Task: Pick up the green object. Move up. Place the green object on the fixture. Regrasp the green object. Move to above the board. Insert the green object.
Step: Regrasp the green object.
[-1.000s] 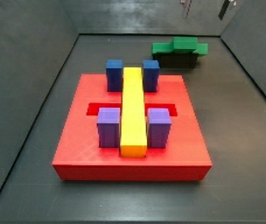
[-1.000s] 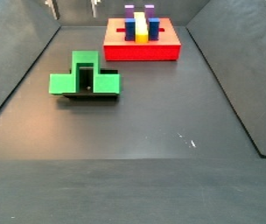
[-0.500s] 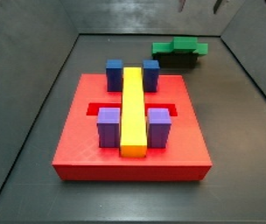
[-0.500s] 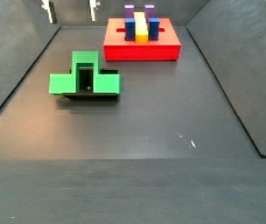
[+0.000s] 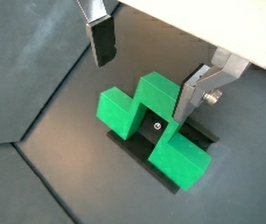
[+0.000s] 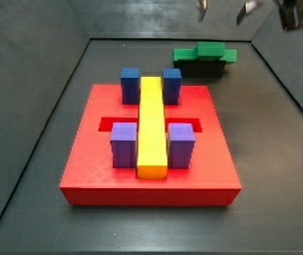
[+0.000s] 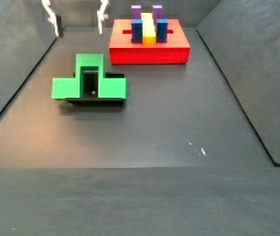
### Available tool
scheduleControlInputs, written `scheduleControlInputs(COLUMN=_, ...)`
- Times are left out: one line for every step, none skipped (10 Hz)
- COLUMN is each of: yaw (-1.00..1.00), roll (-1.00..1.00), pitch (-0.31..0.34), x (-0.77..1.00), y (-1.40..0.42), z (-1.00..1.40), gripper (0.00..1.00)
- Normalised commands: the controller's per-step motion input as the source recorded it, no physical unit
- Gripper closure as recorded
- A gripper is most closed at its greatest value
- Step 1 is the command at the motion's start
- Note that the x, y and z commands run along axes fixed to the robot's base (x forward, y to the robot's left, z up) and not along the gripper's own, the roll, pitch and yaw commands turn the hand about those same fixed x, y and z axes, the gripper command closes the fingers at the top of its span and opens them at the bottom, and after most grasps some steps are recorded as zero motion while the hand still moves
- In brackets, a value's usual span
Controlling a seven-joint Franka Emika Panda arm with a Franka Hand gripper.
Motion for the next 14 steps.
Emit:
scheduleControlInputs(yaw=0.37, roll=0.75, pitch=-0.049, x=0.00, y=-0.35, z=-0.46, gripper=0.00)
scheduleControlInputs(yaw=0.36, roll=0.77, pitch=0.000, x=0.05, y=-0.28, z=-0.25, gripper=0.00)
scheduleControlInputs(yaw=0.33, roll=0.66, pitch=0.000, x=0.12, y=-0.15, z=-0.21, gripper=0.00)
scheduleControlInputs(yaw=0.29, roll=0.64, pitch=0.000, x=0.13, y=-0.15, z=-0.22, gripper=0.00)
scheduleControlInputs(yaw=0.27, roll=0.55, pitch=0.000, x=0.21, y=-0.13, z=-0.34, gripper=0.00)
scheduleControlInputs(yaw=0.24, roll=0.42, pitch=0.000, x=0.29, y=-0.11, z=-0.41, gripper=0.00)
scheduleControlInputs(yaw=0.15, roll=0.42, pitch=0.000, x=0.09, y=-0.10, z=-0.32, gripper=0.00)
scheduleControlInputs(yaw=0.05, roll=0.49, pitch=0.020, x=0.00, y=-0.01, z=-0.23, gripper=0.00)
scheduleControlInputs(yaw=0.02, roll=0.49, pitch=0.020, x=0.01, y=0.00, z=-0.21, gripper=0.00)
scheduleControlInputs(yaw=0.00, roll=0.54, pitch=0.069, x=0.16, y=0.06, z=-0.17, gripper=0.00)
scheduleControlInputs(yaw=0.00, roll=0.51, pitch=0.080, x=0.20, y=0.04, z=-0.19, gripper=0.00)
scheduleControlInputs(yaw=0.00, roll=0.31, pitch=0.080, x=0.23, y=-0.01, z=-0.12, gripper=0.00)
scheduleControlInputs(yaw=0.00, roll=0.12, pitch=0.043, x=0.15, y=-0.02, z=-0.04, gripper=0.00)
scheduleControlInputs(yaw=0.00, roll=0.06, pitch=0.011, x=0.05, y=0.00, z=-0.06, gripper=0.00)
